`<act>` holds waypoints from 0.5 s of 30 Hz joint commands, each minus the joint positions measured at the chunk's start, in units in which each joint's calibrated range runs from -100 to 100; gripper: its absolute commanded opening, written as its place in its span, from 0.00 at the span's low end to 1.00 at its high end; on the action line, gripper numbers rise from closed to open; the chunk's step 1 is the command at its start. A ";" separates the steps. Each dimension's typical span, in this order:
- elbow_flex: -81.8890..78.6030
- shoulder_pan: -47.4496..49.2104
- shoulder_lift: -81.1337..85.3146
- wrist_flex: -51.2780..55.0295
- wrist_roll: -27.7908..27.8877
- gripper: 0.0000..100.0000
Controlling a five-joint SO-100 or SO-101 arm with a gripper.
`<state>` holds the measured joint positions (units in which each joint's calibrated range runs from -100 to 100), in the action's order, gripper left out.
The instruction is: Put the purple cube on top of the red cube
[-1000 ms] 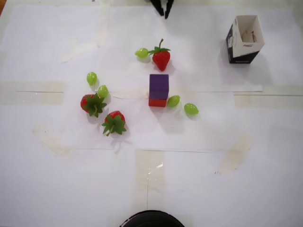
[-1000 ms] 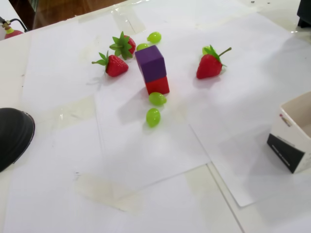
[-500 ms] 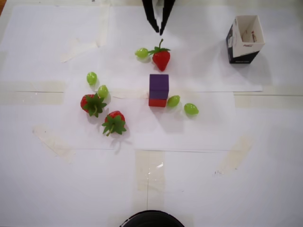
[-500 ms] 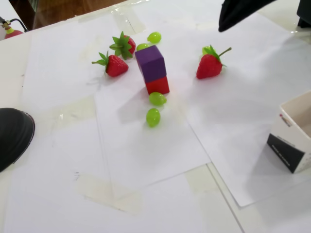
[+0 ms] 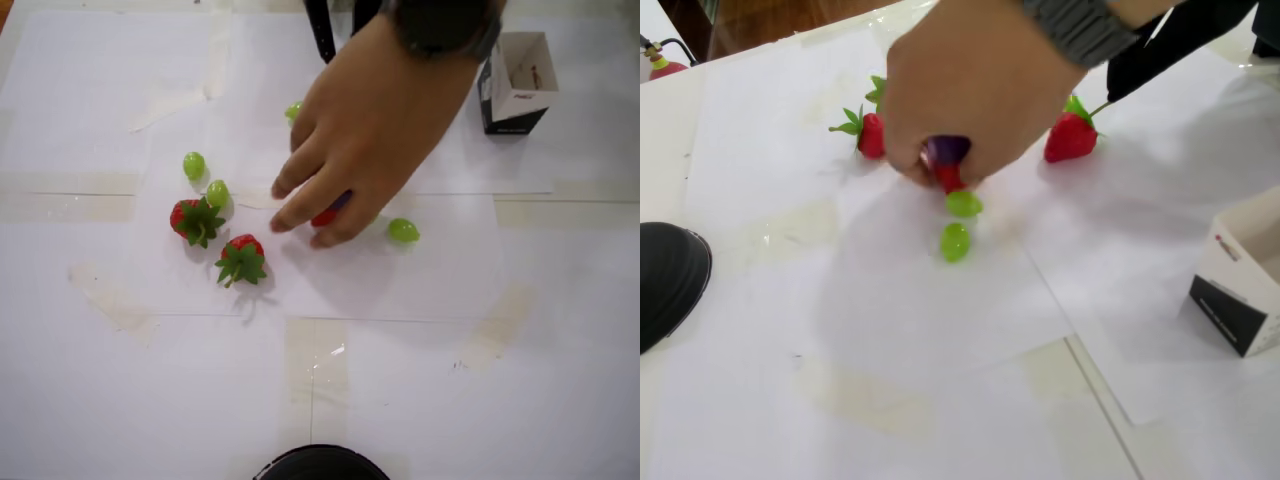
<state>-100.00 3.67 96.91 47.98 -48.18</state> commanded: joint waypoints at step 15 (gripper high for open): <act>0.00 0.30 0.68 1.36 -1.90 0.00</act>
<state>-100.00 4.64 96.91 48.30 -49.89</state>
